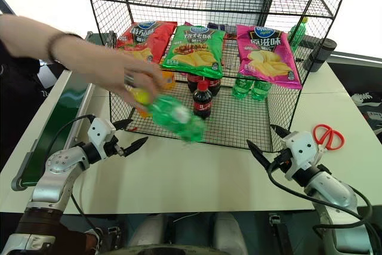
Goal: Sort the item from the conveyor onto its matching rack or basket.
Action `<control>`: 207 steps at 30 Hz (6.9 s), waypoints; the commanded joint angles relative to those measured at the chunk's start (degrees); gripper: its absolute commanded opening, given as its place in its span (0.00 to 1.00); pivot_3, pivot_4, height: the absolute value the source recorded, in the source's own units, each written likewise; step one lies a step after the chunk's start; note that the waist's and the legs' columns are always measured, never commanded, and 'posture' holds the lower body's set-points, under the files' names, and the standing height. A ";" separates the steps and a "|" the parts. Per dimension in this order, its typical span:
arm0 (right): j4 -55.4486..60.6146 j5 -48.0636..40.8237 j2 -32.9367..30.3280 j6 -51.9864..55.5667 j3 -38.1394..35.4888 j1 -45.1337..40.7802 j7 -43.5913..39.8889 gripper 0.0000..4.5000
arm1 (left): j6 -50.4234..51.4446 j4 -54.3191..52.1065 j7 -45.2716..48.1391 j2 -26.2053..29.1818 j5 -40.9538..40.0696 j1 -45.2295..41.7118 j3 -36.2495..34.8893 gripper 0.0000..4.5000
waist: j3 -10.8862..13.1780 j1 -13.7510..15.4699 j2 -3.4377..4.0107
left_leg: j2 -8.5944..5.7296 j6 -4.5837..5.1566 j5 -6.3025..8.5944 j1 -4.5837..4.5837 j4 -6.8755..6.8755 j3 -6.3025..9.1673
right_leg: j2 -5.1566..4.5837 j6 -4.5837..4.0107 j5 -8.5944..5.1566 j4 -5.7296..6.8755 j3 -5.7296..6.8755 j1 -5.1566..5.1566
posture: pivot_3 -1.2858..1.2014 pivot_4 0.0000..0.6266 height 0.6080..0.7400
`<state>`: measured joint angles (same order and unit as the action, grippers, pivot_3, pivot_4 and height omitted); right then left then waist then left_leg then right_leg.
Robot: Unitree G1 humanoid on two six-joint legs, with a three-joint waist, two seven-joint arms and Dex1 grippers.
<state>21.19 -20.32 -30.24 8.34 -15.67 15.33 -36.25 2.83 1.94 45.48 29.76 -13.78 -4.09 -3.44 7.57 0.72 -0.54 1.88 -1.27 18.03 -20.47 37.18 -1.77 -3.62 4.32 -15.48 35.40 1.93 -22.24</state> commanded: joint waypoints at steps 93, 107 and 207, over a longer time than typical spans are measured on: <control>4.31 -2.55 7.22 3.64 28.51 -15.05 -10.05 0.99 | -9.25 14.76 -37.23 -7.00 -3.99 -5.30 -25.29 1.00 | -0.12 -0.19 -0.42 | -0.04 -0.06 0.02 -0.07 -0.13 -0.01 | -0.56 -0.06 -0.01 -0.04 0.06 -0.17 | 0.52 0.24 1.00; 4.94 -3.23 7.12 4.74 28.38 -15.66 -10.05 0.99 | -10.62 15.93 -36.67 -6.90 -4.54 -6.00 -25.43 1.00 | -0.12 -0.20 -0.42 | -0.05 -0.07 0.02 -0.10 -0.17 -0.02 | -0.60 -0.12 -0.04 -0.07 0.07 -0.19 | 0.52 0.24 1.00; -31.53 3.56 16.40 -6.92 2.61 -30.10 18.85 0.67 | 5.68 -11.84 9.34 -7.98 -6.57 -4.83 13.27 0.99 | 0.04 -0.33 0.11 | -0.05 0.03 0.01 -0.69 0.26 0.15 | 0.07 0.04 0.05 0.04 0.14 -0.47 | 0.52 0.24 1.00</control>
<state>-11.49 -15.61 -14.12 4.38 -11.37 -12.79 -17.36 8.56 -7.58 54.78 21.82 -19.44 -8.59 9.97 7.61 0.39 -0.43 1.83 -1.24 18.04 -21.16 37.44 -1.63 -3.55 4.37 -15.43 35.45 2.07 -22.70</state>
